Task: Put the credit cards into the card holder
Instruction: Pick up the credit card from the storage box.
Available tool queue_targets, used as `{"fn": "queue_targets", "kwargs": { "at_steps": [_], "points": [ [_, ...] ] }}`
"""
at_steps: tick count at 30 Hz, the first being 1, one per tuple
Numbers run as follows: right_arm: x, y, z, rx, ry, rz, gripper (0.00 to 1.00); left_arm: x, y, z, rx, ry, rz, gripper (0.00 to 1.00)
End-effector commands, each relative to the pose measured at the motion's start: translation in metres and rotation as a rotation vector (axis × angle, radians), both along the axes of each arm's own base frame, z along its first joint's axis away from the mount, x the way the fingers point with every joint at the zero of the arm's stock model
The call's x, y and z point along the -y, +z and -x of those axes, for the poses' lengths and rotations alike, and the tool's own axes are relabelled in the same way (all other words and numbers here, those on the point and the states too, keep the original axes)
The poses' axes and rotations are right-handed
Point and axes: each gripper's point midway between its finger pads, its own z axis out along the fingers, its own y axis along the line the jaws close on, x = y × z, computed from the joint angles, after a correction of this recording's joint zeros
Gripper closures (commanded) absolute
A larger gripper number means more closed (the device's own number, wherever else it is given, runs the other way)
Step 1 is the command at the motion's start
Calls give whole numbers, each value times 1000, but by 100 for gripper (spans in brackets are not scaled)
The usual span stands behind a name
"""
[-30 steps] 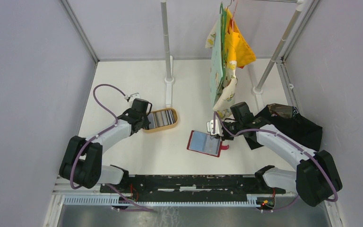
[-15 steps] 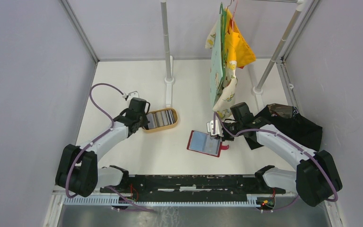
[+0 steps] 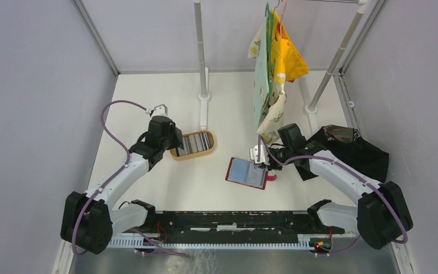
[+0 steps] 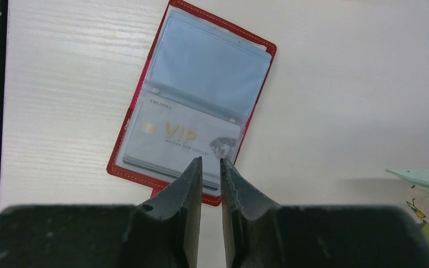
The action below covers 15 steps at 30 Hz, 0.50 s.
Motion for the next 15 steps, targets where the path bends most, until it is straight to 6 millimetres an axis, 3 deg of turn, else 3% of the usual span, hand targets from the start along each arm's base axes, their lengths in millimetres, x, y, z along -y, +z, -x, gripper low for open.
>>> {"fn": "queue_targets", "kwargs": {
  "at_steps": [1, 11, 15],
  "points": [
    [-8, 15, -6, 31, 23, -42, 77, 42, 20, -16, 84, -133, 177, 98],
    [-8, 14, -4, 24, 28, -47, 77, 72, 7, -33, 53, -214, 281, 98],
    [-9, 14, -4, 22, 29, -48, 77, 69, 0, -30, 44, -193, 292, 98]
  ]
}}
